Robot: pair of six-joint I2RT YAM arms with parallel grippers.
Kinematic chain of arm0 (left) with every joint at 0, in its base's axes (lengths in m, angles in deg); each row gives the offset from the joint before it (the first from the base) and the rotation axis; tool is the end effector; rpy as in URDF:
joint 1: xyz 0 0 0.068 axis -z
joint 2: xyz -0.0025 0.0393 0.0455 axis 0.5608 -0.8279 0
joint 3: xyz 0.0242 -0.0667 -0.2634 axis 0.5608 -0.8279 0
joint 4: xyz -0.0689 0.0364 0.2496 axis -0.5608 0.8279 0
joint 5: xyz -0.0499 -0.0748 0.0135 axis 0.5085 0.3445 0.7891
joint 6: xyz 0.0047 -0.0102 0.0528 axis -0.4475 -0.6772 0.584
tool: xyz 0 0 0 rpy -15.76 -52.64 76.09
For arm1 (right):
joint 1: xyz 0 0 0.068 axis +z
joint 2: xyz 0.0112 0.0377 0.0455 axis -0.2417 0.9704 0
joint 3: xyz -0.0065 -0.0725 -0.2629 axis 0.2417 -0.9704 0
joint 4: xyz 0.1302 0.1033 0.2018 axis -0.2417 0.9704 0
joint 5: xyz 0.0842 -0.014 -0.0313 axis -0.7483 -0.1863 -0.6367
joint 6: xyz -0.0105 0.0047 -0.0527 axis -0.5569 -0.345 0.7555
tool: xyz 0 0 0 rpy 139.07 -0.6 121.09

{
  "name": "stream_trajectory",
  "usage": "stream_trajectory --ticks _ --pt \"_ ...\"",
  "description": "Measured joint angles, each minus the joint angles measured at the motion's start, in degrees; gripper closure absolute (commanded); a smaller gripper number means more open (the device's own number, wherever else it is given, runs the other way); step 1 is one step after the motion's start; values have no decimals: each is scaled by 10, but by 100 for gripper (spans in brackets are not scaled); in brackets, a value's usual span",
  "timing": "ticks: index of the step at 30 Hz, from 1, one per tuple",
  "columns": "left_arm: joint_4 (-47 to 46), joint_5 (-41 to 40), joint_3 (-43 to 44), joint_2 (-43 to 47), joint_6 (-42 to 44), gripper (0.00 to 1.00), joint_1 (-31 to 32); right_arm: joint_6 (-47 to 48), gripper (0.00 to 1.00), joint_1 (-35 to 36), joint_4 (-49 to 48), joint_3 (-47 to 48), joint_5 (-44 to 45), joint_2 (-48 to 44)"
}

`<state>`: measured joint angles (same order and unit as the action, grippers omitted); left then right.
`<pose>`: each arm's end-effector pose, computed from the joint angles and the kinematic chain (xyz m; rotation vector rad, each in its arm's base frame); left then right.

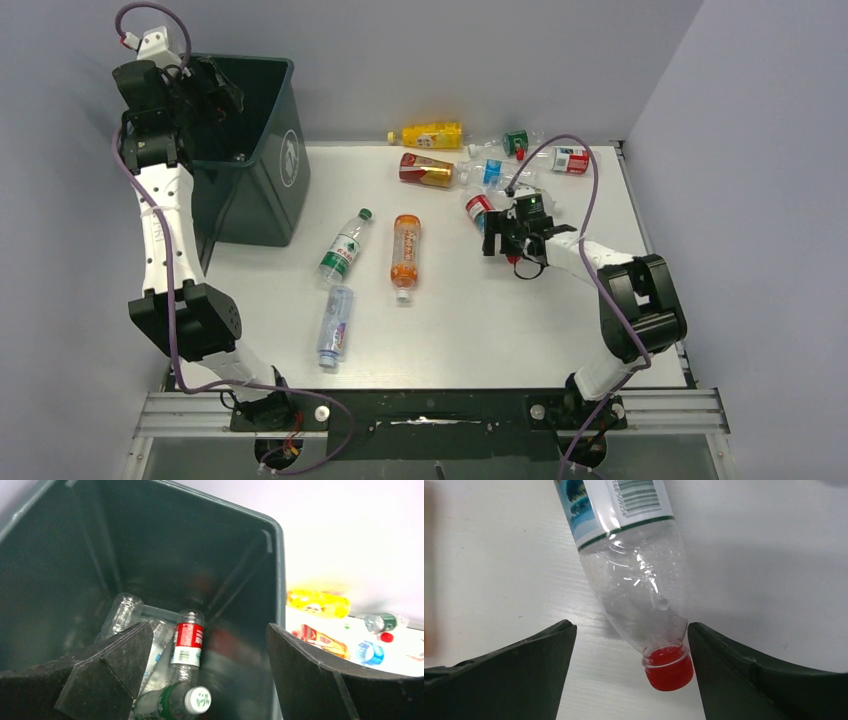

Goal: Put the plastic bottles in the bin
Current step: Adjust the plastic bottle at the center of the board, then pick up the plastic bottle at the center of the board.

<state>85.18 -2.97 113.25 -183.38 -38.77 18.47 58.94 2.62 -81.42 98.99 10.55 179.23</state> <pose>0.3691 0.0937 0.4699 -0.2685 1.7779 -0.2100 0.3221 0.0966 0.1787 0.0292 2.4525 0.2938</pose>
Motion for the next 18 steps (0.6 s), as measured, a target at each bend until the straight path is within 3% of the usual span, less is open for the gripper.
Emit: stream_trajectory --ticks 7,11,13,18 --pt "12 -9 -26 71 -17 15 56 -2 35 8 3 -33 0 0" --pt "12 -29 -51 118 -16 15 144 -6 59 12 3 -41 3 0" --pt "14 -35 -72 139 -16 15 187 -9 66 14 3 -47 5 -3" --pt "22 -38 -120 176 -32 15 252 -17 73 23 4 -69 9 -23"
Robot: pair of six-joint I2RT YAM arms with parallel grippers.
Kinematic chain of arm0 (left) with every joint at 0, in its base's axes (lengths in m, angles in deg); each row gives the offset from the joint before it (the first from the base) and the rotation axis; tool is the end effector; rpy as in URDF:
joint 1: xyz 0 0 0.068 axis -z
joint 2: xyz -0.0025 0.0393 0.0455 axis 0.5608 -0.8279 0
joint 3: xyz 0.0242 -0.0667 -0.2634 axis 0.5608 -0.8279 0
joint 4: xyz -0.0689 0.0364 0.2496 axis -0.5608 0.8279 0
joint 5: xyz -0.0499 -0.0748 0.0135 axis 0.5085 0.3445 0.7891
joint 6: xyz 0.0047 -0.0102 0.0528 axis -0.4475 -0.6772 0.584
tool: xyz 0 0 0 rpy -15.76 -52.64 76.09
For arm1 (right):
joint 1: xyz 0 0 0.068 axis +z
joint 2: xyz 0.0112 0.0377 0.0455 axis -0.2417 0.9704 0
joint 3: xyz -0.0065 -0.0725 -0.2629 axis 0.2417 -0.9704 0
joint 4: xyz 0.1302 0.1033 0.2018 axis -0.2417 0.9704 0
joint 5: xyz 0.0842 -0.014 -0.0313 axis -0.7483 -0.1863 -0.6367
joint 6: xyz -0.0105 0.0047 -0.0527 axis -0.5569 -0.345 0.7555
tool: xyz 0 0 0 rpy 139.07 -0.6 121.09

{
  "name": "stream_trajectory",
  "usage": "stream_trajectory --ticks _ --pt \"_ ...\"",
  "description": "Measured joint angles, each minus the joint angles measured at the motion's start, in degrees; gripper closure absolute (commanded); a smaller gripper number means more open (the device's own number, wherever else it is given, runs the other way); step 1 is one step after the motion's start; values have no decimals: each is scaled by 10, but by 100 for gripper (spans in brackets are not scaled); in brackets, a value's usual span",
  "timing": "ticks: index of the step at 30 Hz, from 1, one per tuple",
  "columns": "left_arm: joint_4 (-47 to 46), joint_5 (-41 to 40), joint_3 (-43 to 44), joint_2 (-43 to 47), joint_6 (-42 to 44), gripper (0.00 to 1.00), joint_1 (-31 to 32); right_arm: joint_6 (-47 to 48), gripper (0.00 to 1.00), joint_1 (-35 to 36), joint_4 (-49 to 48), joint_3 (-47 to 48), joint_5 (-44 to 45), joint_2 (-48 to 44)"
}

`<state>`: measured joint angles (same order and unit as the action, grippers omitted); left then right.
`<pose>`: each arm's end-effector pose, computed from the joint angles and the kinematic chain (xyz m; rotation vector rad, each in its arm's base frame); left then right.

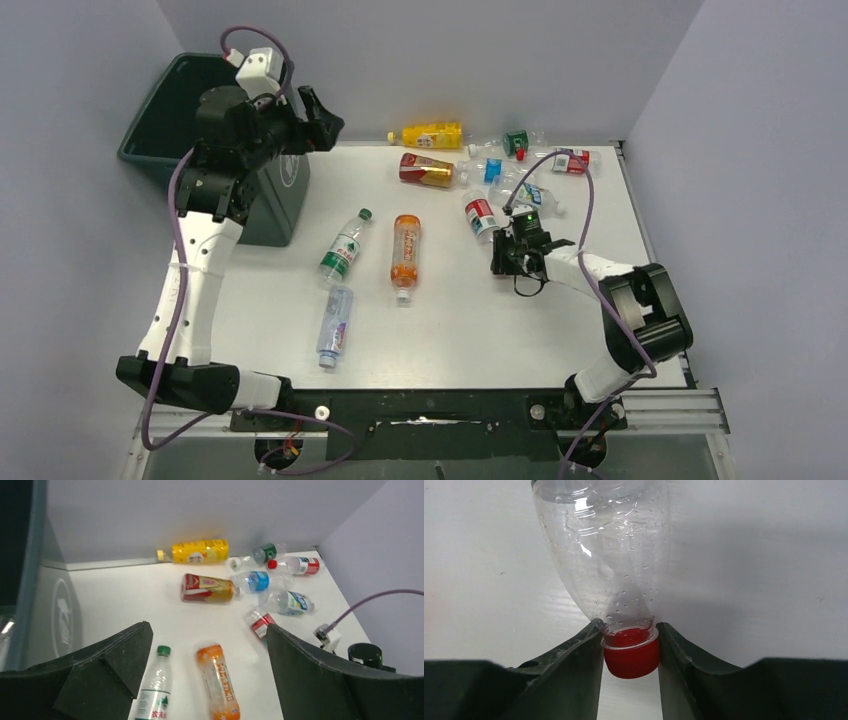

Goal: Put the plastic bottles in the bin
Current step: Pick up the plastic bottle at the center of the board.

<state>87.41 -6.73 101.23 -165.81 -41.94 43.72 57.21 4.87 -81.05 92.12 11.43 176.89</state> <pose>0.2840 -0.0552 0.4946 0.0379 1.7667 -0.5064 0.2918 0.0996 0.1561 0.0261 2.5388 0.2760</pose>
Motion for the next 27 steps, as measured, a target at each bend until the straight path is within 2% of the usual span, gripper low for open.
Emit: stream_trajectory --ticks 6,11,20,27 --pt "-7 32 -86 47 -44 15 46 -5 74 10 13 -17 2 -62" --pt "-42 71 -146 64 -89 15 60 -16 74 21 25 -21 2 -128" --pt "-159 121 -283 71 -197 15 93 -36 75 42 56 -6 -1 -185" --pt "-265 128 -350 71 -278 15 129 -62 75 83 63 28 -6 -208"
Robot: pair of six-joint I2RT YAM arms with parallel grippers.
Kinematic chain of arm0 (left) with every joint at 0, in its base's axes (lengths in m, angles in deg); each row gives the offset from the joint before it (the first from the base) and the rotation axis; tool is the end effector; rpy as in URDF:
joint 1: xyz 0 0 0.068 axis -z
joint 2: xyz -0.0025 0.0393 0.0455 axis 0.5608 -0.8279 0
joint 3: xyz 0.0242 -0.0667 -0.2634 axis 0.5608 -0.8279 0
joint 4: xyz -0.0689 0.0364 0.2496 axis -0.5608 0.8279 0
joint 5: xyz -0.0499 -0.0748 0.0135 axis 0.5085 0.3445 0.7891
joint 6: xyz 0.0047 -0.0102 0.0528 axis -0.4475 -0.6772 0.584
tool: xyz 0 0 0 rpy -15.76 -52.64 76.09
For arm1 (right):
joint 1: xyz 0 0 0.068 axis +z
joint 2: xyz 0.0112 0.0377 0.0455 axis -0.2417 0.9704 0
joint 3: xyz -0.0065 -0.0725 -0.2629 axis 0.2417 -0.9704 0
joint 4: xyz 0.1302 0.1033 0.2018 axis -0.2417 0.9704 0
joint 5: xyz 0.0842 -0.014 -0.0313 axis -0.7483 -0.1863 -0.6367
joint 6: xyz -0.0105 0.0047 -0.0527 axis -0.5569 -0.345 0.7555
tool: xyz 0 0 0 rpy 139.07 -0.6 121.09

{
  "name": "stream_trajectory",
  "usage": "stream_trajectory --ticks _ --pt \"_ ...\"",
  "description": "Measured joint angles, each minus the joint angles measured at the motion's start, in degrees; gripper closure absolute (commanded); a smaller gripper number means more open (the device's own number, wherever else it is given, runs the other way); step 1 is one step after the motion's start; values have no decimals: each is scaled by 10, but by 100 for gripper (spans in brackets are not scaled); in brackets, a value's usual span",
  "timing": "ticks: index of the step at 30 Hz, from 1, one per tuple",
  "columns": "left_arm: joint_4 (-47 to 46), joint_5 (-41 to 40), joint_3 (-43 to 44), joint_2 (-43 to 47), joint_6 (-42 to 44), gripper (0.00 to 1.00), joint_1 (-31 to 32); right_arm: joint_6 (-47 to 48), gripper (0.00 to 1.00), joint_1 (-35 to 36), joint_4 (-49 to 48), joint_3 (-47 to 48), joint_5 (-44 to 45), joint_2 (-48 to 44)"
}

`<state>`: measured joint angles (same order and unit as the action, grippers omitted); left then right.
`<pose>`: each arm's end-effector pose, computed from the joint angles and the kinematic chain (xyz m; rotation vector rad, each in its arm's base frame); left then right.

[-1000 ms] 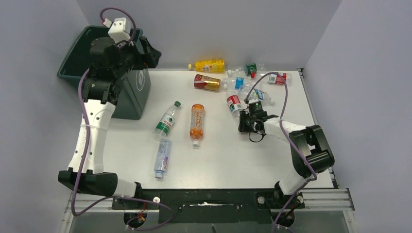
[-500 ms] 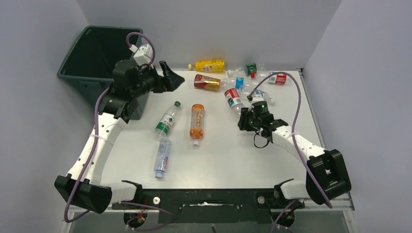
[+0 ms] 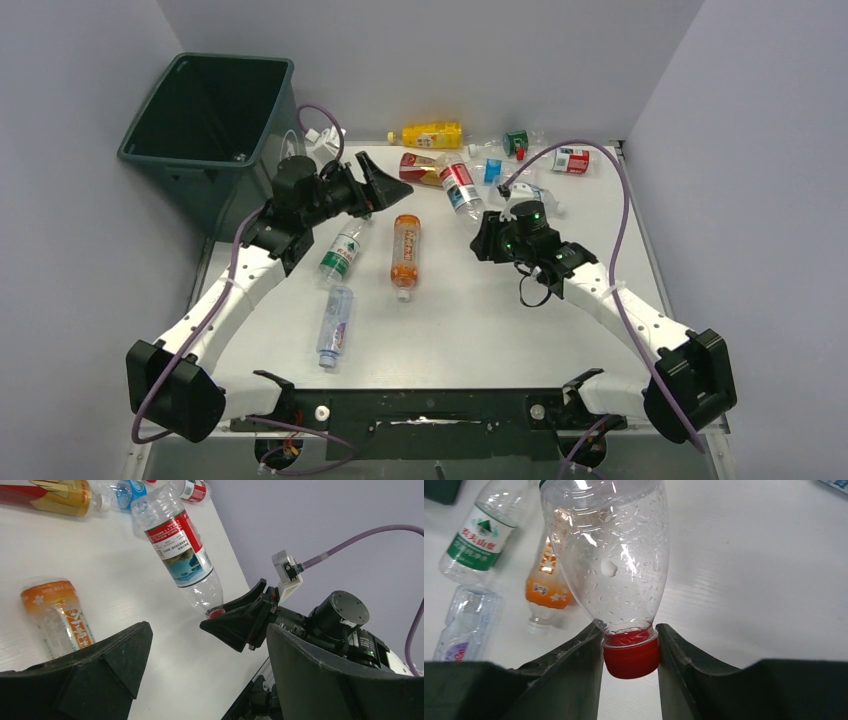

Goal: Put the plastic bottles in the bin
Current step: Pick up the plastic bottle at the center of the board.

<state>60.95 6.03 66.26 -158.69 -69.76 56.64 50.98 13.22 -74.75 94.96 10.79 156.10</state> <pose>0.2676 -0.1268 0.3703 -0.0355 1.9166 -1.1908 0.2423 0.1250 0.2626 -0.0254 2.2656 0.5237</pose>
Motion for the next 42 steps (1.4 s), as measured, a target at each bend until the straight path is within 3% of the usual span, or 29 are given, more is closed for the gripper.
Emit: stream_trajectory --ticks 11,21,42 --pt "-53 -32 -22 -7 -31 15 72 -29 75 104 0 55 4 -4" --pt "-49 -63 -22 -7 -29 15 74 -32 76 168 7 89 40 -10" --pt "-26 -103 -19 -21 -18 15 74 -34 77 222 33 96 93 -63"
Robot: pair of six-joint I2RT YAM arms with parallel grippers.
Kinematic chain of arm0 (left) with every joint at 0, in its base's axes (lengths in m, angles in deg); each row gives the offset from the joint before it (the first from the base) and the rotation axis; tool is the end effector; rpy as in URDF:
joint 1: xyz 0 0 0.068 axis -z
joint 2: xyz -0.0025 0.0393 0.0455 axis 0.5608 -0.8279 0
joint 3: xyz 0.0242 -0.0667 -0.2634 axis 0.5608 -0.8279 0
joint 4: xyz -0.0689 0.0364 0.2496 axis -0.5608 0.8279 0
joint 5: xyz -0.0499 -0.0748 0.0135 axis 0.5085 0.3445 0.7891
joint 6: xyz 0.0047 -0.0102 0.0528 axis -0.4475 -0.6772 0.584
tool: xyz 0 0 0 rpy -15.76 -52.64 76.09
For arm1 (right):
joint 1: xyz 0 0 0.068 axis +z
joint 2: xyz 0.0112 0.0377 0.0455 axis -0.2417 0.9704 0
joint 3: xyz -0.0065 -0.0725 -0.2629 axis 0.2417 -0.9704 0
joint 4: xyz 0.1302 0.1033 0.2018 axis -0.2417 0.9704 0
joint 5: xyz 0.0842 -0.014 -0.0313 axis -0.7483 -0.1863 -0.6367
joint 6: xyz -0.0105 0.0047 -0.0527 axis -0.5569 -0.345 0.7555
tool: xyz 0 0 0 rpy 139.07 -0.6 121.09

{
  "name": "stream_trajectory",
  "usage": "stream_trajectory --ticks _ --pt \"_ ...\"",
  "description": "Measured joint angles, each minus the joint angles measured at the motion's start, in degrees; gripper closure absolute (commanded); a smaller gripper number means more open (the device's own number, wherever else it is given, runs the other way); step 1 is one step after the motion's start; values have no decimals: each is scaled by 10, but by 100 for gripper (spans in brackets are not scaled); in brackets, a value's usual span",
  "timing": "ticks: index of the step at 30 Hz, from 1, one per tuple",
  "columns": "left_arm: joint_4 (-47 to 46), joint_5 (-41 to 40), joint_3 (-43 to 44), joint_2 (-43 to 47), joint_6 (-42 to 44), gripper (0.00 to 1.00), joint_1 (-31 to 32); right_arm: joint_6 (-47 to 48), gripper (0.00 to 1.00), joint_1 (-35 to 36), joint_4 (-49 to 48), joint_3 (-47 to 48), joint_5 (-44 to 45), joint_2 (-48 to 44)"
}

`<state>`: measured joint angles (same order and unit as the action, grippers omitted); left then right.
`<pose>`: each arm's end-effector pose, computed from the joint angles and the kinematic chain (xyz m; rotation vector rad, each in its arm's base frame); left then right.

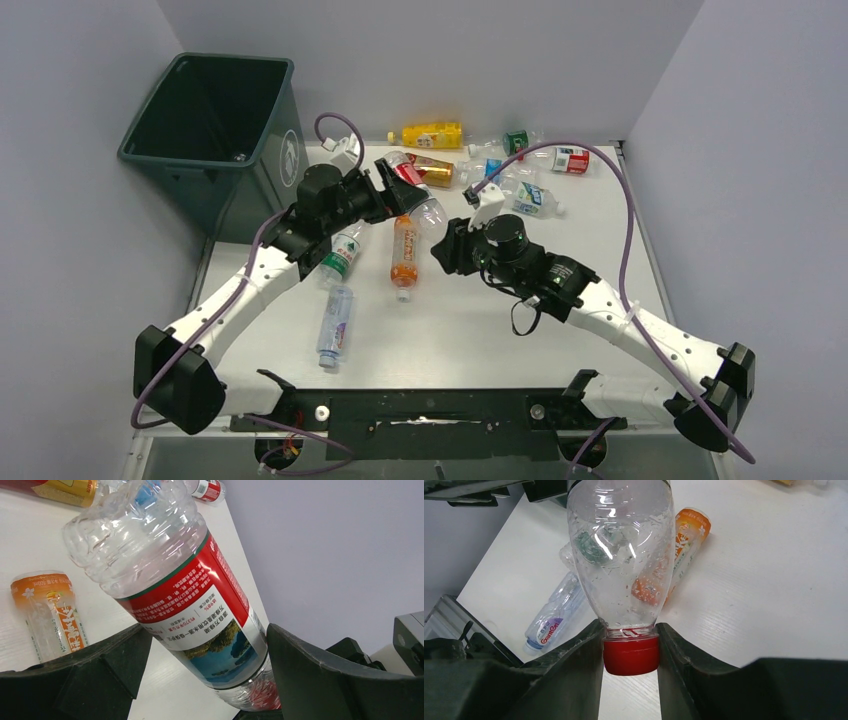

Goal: Put the plastic bottles in the bin
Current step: Pick up the plastic bottle at the center of the board.

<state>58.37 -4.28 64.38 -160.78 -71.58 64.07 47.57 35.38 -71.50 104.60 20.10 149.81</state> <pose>0.2624 -0.1611 0.3527 -0.0902 1.9409 -1.1392 0.1720 0.1921 0.3428 -0.2537 2.0494 0.7312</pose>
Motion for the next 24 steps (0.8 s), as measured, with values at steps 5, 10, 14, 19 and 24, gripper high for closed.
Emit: stream_trajectory --ticks 5,10,14,19,24 --pt "0 -1 3 -7 0 15 0 -4 77 7 2 0 1 -1" --pt "0 1 14 -19 -4 30 1 -8 70 13 2 0 10 -1" --pt "6 4 28 -26 -4 45 3 -8 59 13 2 0 18 -1" --pt "12 6 43 -41 1 53 3 -8 36 16 2 0 17 -1" --pt "28 5 53 -49 8 54 3 -8 15 17 3 0 16 -2"
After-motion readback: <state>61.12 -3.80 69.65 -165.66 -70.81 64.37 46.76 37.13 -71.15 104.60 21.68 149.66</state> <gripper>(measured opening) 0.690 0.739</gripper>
